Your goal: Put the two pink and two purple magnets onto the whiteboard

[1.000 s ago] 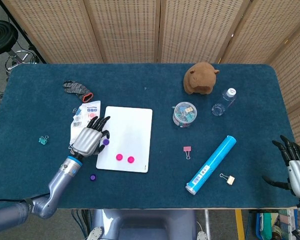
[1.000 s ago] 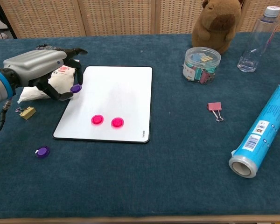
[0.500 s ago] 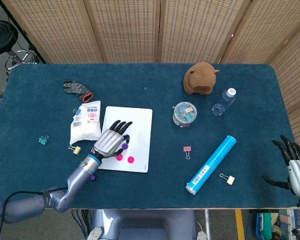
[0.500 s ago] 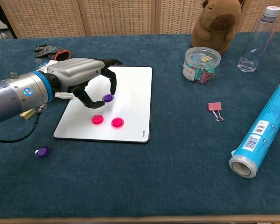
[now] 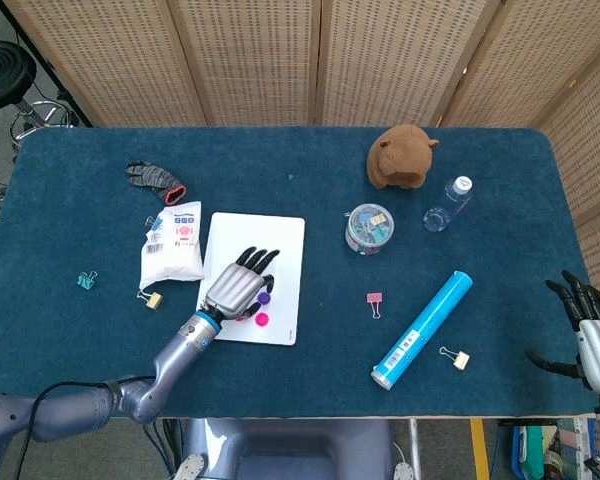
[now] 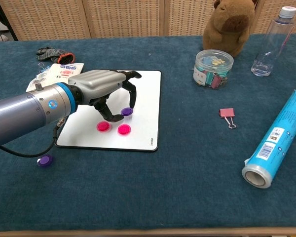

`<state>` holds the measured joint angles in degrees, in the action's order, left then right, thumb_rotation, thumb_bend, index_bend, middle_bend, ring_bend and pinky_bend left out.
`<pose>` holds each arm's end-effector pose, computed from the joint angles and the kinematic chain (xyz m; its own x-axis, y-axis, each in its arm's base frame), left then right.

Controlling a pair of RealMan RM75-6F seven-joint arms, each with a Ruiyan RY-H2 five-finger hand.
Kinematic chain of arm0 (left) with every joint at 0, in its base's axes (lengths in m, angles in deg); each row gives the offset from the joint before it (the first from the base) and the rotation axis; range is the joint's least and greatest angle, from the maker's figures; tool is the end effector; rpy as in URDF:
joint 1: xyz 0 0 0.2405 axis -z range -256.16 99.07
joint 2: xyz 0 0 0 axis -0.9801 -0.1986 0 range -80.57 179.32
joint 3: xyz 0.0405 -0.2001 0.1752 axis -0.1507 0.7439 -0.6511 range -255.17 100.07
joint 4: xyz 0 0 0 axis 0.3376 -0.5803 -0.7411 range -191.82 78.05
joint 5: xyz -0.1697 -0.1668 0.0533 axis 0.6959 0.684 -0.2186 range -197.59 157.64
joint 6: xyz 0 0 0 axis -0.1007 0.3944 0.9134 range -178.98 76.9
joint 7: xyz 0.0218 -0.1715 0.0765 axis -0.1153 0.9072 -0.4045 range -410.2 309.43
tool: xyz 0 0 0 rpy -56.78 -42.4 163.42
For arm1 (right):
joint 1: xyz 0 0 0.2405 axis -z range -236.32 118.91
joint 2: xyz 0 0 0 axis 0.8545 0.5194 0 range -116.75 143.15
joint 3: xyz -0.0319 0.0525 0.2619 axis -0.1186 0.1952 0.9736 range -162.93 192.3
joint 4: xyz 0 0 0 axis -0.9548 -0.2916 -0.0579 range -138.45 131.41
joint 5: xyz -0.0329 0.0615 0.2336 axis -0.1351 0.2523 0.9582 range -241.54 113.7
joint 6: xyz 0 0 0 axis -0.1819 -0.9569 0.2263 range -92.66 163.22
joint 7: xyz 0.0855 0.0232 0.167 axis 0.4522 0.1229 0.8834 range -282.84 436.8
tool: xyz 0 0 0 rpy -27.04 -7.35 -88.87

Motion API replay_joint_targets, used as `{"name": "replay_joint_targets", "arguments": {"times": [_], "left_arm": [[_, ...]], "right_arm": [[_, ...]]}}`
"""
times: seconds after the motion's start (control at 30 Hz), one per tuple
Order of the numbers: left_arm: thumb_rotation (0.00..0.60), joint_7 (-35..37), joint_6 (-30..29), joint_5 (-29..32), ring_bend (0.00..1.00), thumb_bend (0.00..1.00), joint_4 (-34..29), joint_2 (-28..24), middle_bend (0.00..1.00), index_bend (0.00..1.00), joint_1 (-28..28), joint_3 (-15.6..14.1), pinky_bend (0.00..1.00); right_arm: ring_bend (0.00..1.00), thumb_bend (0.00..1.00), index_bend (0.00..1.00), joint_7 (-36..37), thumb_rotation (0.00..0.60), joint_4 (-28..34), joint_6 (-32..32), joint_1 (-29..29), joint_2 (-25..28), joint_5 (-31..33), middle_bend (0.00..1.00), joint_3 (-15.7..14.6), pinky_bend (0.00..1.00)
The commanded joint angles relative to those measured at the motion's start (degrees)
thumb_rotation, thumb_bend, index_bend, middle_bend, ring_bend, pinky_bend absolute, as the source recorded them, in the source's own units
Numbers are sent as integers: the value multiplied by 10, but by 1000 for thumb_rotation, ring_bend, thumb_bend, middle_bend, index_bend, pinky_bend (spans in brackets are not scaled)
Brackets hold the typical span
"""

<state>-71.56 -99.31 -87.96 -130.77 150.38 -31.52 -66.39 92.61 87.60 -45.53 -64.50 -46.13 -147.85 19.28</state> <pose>-0.1005 0.3927 -0.1433 0.5150 0.2887 0.8071 0.7924 -0.5193 -0.3199 -0.3528 -0.2438 0.1626 0.2288 -0.0254 0.9731 -0.9731 0.0233 0.2294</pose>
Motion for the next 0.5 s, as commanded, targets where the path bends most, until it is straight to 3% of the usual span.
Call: {"name": "replay_joint_targets", "arguments": {"times": [0.03,0.5], "left_arm": [[600,-6,-1,7,0,345,4,4,0,539,2,-2,0],[600,-28,-19,29,0,340,-26,-10,0,381,2,-7,0]], "right_arm": [[0,0,113,0,600,0,-1,0,0,0,0,0,0],[0,0,113,1,600,0,0,0,0,1,0,1,0]]}}
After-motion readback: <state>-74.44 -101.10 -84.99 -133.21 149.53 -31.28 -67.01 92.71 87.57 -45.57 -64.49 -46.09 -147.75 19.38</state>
